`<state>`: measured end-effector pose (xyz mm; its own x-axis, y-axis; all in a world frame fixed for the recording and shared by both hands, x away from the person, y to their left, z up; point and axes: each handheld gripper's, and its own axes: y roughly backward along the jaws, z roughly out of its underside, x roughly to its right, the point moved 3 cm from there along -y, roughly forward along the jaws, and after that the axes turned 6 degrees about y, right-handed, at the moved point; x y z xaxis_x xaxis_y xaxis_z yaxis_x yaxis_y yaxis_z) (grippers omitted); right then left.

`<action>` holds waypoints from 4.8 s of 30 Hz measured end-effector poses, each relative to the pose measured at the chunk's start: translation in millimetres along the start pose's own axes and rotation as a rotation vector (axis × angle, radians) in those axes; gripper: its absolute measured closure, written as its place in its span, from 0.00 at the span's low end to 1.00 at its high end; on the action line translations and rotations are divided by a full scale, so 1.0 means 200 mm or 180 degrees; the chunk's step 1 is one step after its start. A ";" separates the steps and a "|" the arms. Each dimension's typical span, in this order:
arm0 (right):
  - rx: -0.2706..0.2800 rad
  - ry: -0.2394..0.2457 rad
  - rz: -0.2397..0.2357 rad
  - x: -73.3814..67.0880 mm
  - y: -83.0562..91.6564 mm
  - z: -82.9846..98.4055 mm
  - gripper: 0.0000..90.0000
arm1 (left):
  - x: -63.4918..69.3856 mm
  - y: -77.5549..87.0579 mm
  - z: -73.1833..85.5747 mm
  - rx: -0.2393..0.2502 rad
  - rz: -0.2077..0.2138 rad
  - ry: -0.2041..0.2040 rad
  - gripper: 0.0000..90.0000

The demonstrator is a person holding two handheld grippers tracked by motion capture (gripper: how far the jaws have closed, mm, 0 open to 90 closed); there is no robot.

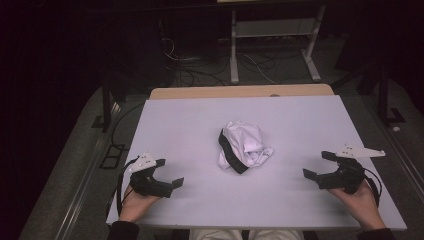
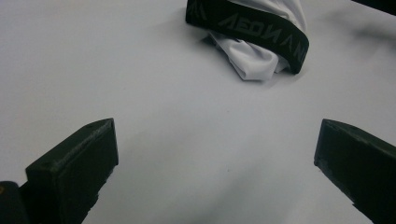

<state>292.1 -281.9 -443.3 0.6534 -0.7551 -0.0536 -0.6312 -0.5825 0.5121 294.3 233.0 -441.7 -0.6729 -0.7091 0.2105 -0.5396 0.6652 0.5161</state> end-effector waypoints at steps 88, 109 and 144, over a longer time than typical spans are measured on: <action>-0.0155 0.0482 -0.0187 -0.05 -0.16 -0.50 0.00 | 0.07 -0.12 -0.43 -0.0255 0.0213 -0.0381 0.00; -0.0388 0.0389 -0.0234 -0.02 -0.44 -0.42 0.00 | 0.06 -0.40 -0.37 -0.0460 0.0465 -0.0169 0.00; -0.0689 0.0284 -0.0444 -0.04 -0.62 -0.26 0.00 | 0.10 -0.65 -0.27 -0.0525 0.0618 -0.0032 0.00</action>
<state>386.6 -187.4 -461.7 0.7681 -0.6370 -0.0658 -0.4347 -0.5941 0.6768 377.6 120.9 -460.2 -0.7613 -0.5689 0.3111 -0.3104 0.7410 0.5955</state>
